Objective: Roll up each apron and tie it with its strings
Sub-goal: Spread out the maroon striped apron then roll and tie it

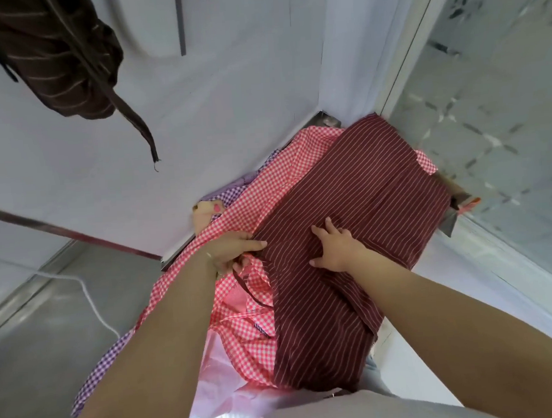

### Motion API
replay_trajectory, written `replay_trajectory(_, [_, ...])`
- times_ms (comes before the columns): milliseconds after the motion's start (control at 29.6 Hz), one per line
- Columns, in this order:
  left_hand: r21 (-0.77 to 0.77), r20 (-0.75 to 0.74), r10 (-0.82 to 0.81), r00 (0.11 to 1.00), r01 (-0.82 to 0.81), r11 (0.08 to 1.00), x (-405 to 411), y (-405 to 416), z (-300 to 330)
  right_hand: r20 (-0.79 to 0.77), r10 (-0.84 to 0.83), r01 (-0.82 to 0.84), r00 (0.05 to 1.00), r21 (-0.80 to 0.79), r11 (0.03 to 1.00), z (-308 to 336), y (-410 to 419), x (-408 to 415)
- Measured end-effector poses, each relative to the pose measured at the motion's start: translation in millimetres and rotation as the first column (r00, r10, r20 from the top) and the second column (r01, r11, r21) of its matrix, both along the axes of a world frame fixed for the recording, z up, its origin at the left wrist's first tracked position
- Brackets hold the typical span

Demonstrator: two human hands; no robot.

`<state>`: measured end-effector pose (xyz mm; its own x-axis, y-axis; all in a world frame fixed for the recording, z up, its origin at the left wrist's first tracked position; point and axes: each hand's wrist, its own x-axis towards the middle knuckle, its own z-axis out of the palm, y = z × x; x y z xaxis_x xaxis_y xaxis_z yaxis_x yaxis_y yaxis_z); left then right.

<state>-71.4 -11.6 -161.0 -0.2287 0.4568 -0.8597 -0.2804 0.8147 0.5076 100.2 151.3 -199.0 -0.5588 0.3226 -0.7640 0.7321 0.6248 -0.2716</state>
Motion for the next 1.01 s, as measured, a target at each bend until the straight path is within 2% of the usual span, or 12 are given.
replay_trajectory(68, [0.028,-0.07,-0.051,0.996,0.053,0.998,-12.3,-6.9,0.1,0.009,0.005,-0.005,1.0,0.003,1.0,-0.3,0.2,0.4])
replay_trajectory(203, [0.105,-0.485,-0.052,0.873,0.117,0.988,-8.2,-7.2,1.8,0.019,0.018,-0.018,1.0,0.0,1.0,-1.5,6.3,1.9])
replay_trajectory(304, [0.158,-0.501,-0.109,0.859,0.214,0.964,4.1,-8.5,-2.3,0.03,0.03,-0.031,0.999,0.017,0.999,-2.1,3.9,0.8])
replay_trajectory(406, [0.154,-0.537,-0.098,0.838,0.212,0.965,11.3,-6.9,-10.7,0.045,0.04,-0.042,0.998,0.05,0.998,-5.3,0.5,0.7])
replay_trajectory(439, [0.129,-0.623,-0.086,0.777,0.211,0.969,14.9,-5.4,-12.0,0.052,0.044,-0.047,0.998,0.062,0.997,-6.9,-1.2,0.9])
replay_trajectory(507, [0.041,-0.821,-0.113,0.56,0.256,0.966,24.4,-1.6,-13.1,0.068,0.043,-0.048,0.997,0.077,0.996,-9.7,-4.9,0.8])
replay_trajectory(541, [-0.007,-0.873,-0.141,0.466,0.278,0.961,27.8,-0.1,-14.6,0.075,0.043,-0.049,0.996,0.081,0.996,-10.5,-6.3,0.5])
replay_trajectory(574, [-0.031,-0.894,-0.152,0.422,0.279,0.96,30.6,1.7,-15.1,0.081,0.044,-0.051,0.996,0.083,0.995,-10.9,-7.0,0.1])
replay_trajectory(710, [-0.09,-0.794,-0.175,0.583,0.172,0.981,24.4,8.6,-15.0,0.085,0.04,-0.047,0.996,0.082,0.996,-11.6,-7.1,0.0])
replay_trajectory(811, [-0.056,-0.734,-0.069,0.675,0.041,0.998,0.7,1.4,-9.5,0.086,0.042,-0.049,0.995,0.087,0.995,-11.9,-6.6,0.6])
replay_trajectory(912, [0.12,-0.728,0.183,0.661,-0.141,0.983,-27.4,-9.5,12.7,0.088,0.036,-0.044,0.996,0.089,0.995,-10.6,-7.4,-0.1])
replay_trajectory(1014, [0.25,-0.683,0.405,0.607,-0.327,0.911,-40.1,-23.7,33.8,0.094,0.027,-0.036,0.995,0.096,0.995,-9.8,-9.0,0.1])
